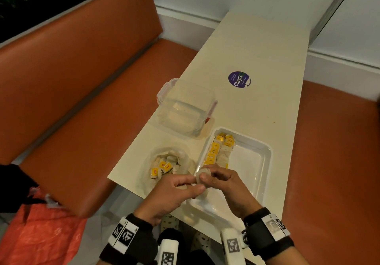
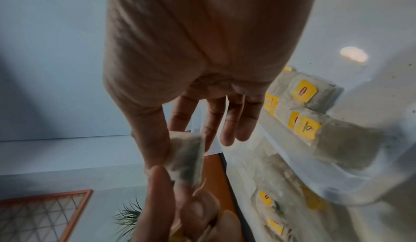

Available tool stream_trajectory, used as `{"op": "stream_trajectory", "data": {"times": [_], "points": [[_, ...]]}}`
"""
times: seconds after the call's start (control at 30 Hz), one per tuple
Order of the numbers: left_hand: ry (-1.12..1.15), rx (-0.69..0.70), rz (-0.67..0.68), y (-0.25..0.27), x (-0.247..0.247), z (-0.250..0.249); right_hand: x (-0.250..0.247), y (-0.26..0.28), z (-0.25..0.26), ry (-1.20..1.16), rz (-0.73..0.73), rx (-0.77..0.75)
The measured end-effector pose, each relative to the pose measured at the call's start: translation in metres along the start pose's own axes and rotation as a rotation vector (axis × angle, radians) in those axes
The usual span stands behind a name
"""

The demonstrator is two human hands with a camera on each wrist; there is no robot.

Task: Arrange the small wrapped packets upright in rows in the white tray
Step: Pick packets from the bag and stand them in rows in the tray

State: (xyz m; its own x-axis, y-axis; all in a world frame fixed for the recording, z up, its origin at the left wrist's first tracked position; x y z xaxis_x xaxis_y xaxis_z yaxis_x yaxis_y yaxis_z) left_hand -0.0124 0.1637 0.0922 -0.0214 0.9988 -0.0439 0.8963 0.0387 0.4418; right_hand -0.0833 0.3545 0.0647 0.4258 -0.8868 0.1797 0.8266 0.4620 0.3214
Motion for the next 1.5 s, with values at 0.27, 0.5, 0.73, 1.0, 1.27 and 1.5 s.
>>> {"op": "stream_trajectory", "data": {"times": [0.27, 0.5, 0.73, 1.0, 1.27, 1.5], "points": [[0.156, -0.184, -0.113, -0.004, -0.002, 0.023, -0.039, 0.012, -0.034, 0.311, -0.105, 0.146], [0.305, -0.288, -0.224, -0.006, -0.014, 0.032, -0.055, -0.006, -0.078, 0.45, -0.24, 0.278], [0.308, -0.306, -0.249, -0.006, -0.021, 0.034, -0.054, -0.026, -0.08, 0.643, -0.266, 0.249], [0.309, -0.32, -0.257, -0.011, -0.024, 0.035, -0.051, -0.036, -0.075, 0.76, -0.355, 0.126], [0.386, -0.34, -0.261, -0.013, -0.018, 0.03, -0.051, -0.038, -0.065, 0.888, -0.371, 0.109], [0.692, -0.367, -0.17, -0.015, -0.011, 0.018, -0.017, -0.011, 0.002, 0.699, -0.287, -0.094]]}}
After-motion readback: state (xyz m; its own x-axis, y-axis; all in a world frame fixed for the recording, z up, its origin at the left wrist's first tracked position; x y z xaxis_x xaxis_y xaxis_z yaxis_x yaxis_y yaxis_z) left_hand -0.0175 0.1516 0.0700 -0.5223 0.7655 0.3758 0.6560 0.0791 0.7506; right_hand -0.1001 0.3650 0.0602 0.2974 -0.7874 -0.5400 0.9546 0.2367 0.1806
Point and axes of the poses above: each hand's wrist, its own y-axis away from the middle knuckle, its own x-axis out of the palm, z = x × y, the point moved 1 cm from there along -y, towards the middle knuckle, and after that the axes turned 2 degrees about -z, right-handed, at the moved point
